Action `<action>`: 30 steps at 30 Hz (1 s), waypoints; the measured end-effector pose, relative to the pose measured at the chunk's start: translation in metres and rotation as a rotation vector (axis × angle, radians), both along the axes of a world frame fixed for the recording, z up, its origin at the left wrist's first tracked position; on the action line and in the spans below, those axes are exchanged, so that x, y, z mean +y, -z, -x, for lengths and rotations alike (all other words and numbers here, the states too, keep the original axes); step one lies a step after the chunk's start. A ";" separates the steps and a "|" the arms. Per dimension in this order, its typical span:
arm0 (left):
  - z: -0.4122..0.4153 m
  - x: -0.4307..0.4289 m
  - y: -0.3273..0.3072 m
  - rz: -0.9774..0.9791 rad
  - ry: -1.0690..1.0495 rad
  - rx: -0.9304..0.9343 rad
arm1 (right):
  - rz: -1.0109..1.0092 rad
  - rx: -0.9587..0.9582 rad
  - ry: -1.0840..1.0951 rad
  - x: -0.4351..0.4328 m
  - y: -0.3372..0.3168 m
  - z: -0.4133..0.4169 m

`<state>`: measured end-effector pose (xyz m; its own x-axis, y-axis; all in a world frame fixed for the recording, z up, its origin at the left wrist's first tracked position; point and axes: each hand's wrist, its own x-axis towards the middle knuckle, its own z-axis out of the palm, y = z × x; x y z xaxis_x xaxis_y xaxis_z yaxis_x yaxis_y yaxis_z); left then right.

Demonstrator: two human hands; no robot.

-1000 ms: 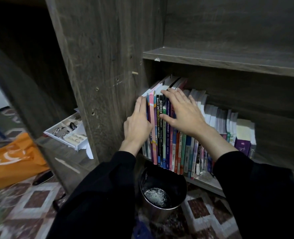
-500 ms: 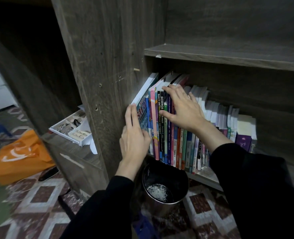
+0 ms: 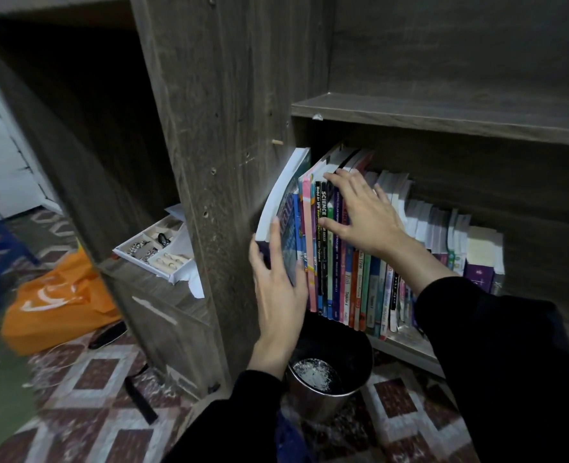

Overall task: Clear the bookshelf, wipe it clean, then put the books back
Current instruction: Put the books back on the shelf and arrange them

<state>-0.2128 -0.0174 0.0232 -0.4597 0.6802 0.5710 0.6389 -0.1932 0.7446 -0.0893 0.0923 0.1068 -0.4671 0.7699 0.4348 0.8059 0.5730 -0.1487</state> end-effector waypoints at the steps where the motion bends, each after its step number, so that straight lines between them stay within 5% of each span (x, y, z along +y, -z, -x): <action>1: -0.001 0.004 -0.002 -0.017 0.017 -0.042 | -0.003 -0.001 0.000 0.000 0.000 0.000; 21: 0.029 0.005 0.005 -0.147 -0.071 0.205 | -0.010 0.010 -0.001 0.003 0.002 0.002; 30: 0.032 -0.041 -0.041 -0.104 -0.095 0.242 | 0.030 0.004 -0.008 0.000 -0.001 0.003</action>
